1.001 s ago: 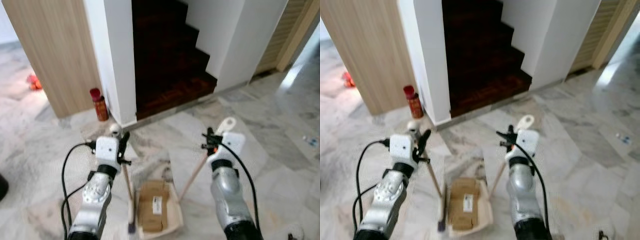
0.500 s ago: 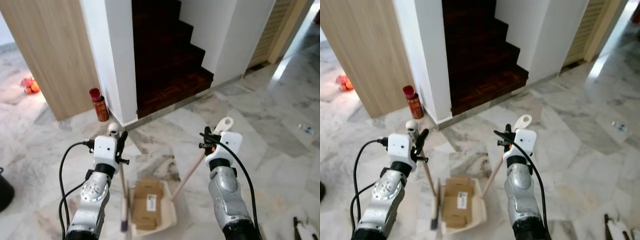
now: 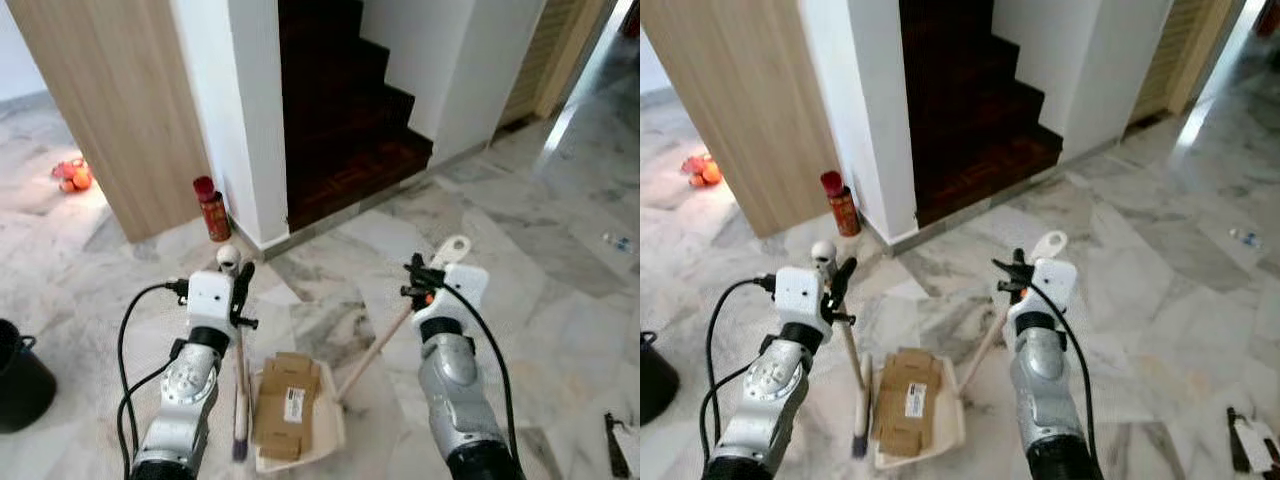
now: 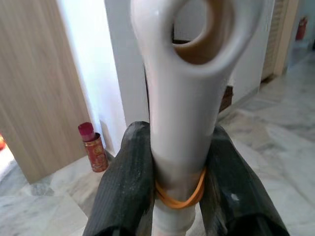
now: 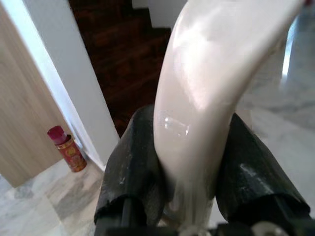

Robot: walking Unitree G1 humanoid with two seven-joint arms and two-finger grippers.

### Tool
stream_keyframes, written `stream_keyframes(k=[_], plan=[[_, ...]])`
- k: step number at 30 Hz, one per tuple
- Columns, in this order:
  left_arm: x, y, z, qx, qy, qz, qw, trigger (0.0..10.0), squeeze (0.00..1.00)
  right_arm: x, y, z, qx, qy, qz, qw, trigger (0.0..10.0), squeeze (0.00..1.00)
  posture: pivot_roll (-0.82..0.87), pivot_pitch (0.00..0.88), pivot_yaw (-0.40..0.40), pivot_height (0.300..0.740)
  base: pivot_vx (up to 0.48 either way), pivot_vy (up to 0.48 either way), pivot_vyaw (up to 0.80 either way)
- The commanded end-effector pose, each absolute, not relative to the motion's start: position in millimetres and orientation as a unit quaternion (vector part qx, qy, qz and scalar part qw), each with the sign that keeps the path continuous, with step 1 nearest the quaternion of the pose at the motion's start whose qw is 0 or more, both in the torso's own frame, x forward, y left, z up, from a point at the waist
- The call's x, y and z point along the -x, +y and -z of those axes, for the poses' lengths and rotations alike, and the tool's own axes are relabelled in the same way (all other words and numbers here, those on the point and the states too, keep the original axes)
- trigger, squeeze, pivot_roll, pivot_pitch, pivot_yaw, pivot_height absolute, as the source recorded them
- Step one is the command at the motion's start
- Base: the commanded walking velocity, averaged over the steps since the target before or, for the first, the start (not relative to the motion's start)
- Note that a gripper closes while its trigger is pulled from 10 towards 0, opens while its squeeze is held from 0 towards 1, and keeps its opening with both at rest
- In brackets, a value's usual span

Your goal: Sweep floor

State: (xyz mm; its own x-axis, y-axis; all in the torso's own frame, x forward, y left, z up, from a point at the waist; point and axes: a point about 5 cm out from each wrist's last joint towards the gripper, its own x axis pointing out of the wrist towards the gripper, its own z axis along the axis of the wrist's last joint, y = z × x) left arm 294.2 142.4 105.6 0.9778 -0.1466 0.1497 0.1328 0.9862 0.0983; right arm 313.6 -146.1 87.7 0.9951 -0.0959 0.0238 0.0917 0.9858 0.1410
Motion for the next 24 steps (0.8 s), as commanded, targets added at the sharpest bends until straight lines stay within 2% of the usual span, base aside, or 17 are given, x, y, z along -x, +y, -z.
stream_keyframes(k=[1, 24], plan=[[-296.9, 142.3, -117.3, -0.045, -0.104, 0.073, 0.991, 10.0, 0.00, -318.9, -139.8, -100.5, -0.077, -0.043, 0.038, 0.995, 10.0, 0.00, 0.09, 0.000, -0.006, 0.740, 0.000, 0.296, 0.00], [-296.4, 142.6, -116.8, -0.046, -0.103, 0.070, 0.991, 10.0, 0.00, -320.1, -137.6, -98.7, -0.074, -0.035, 0.031, 0.996, 10.0, 0.00, 0.09, 0.000, -0.012, 0.740, 0.000, 0.299, 0.00]])
